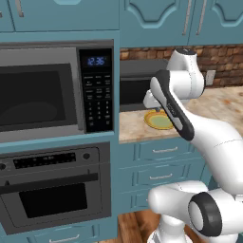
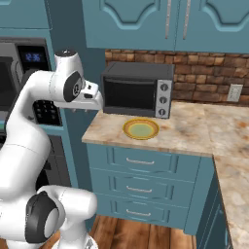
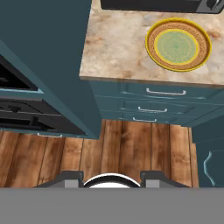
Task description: Take the fish from the oven and place it on the plate on the counter.
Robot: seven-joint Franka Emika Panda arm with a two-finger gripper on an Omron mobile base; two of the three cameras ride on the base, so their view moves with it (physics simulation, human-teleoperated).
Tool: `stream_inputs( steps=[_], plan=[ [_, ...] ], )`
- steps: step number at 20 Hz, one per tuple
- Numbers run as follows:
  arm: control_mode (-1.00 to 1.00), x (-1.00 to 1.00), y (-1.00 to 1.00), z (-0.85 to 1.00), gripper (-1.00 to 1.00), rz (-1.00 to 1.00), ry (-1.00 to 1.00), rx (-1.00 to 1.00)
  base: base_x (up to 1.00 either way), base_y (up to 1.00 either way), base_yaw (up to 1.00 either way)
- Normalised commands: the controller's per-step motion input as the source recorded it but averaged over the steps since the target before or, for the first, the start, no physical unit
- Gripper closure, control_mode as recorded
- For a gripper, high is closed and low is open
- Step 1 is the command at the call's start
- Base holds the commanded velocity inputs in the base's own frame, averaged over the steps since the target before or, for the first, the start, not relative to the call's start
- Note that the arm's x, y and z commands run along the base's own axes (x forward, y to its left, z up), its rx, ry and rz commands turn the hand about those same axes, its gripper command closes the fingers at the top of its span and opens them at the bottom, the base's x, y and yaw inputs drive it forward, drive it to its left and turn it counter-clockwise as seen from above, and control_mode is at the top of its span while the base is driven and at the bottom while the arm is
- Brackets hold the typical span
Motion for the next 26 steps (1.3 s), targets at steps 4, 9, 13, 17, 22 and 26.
stream_inputs(
  steps=[4, 9, 13, 17, 22, 26],
  plan=[
    [-1.00, -0.02, 0.21, -0.01, -1.00, 0.02, 0.02, 0.00, 0.00, 0.00, 0.00],
    [-1.00, -0.12, 0.39, -0.01, -1.00, 0.04, 0.02, 0.00, 0.00, 0.00, 0.00],
    [-1.00, -0.16, 0.31, 0.00, -1.00, 0.01, 0.00, 0.00, 0.00, 0.00, 0.00],
    [-1.00, -0.16, 0.24, 0.00, -1.00, 0.00, 0.00, 0.00, 0.00, 0.00, 0.00],
    [-1.00, -0.16, 0.46, -0.01, -1.00, 0.04, 0.01, 0.00, 0.00, 0.00, 0.00],
    [-1.00, -0.29, 0.71, -0.03, -1.00, 0.08, 0.00, 0.00, 0.00, 0.00, 0.00]
  ],
)
